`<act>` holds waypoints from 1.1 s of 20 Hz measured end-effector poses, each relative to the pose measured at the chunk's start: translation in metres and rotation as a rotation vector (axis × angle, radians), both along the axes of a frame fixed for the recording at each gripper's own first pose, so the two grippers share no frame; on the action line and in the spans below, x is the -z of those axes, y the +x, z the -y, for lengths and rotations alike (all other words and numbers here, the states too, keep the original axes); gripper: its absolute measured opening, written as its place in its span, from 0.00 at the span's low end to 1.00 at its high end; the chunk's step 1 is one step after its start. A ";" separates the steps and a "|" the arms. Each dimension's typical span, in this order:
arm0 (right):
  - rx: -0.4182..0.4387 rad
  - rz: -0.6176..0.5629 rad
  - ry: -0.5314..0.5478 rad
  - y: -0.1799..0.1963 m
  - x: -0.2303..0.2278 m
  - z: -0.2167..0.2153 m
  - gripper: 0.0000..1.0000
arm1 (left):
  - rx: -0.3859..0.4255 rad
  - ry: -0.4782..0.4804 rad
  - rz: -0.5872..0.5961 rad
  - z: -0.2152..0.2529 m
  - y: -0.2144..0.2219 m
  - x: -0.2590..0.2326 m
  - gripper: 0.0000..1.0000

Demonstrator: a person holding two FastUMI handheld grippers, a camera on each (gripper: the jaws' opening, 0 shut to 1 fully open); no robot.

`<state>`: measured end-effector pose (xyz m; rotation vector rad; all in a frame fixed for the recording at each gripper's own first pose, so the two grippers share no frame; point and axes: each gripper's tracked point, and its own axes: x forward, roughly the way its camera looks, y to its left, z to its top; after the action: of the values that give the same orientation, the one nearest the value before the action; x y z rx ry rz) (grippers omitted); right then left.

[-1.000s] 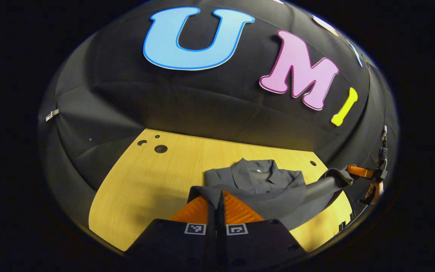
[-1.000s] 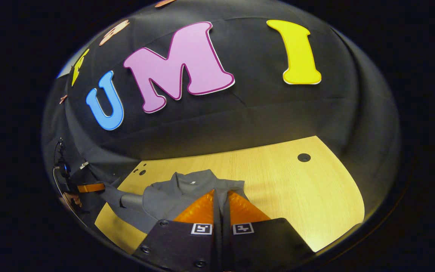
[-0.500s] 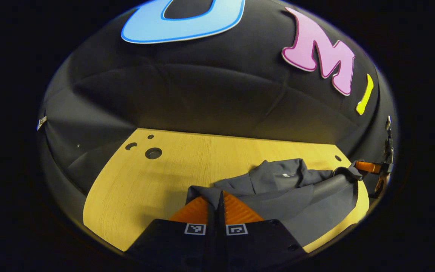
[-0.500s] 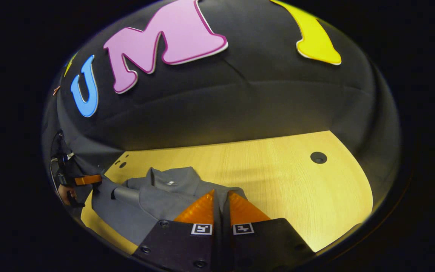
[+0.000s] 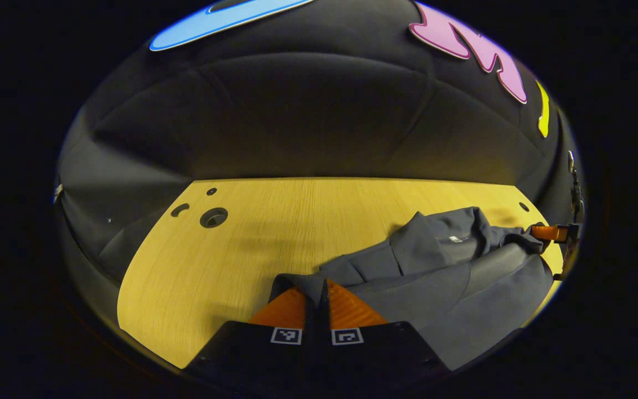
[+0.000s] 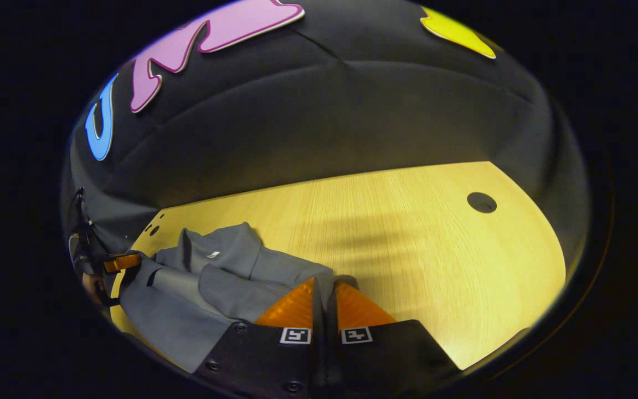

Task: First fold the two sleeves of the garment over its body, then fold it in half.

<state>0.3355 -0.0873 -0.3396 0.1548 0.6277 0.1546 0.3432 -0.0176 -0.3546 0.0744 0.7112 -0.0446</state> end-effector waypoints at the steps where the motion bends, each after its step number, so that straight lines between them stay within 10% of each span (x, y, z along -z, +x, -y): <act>1: 0.015 -0.016 -0.001 0.001 0.006 0.003 0.05 | -0.007 0.008 -0.008 0.000 0.000 0.004 0.05; 6: 0.076 -0.062 0.036 -0.001 0.009 0.011 0.32 | 0.011 0.077 0.014 0.004 0.001 0.001 0.17; 11: 0.086 -0.047 0.024 -0.009 -0.007 0.012 0.69 | 0.026 0.040 0.036 0.015 -0.001 -0.013 0.86; 12: 0.091 -0.035 0.027 -0.010 -0.014 0.012 0.59 | 0.031 0.020 0.045 0.019 -0.003 -0.019 0.89; 16: 0.095 0.020 0.009 -0.022 -0.046 0.017 0.78 | 0.031 -0.022 0.098 0.028 -0.013 -0.051 0.97; 22: 0.066 0.098 0.032 -0.073 -0.105 0.000 0.80 | 0.087 -0.042 0.187 0.042 -0.050 -0.112 0.96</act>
<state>0.2625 -0.0871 -0.2349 0.1974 0.5220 0.1081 0.2932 -0.0594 -0.2429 0.0685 0.5193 -0.1340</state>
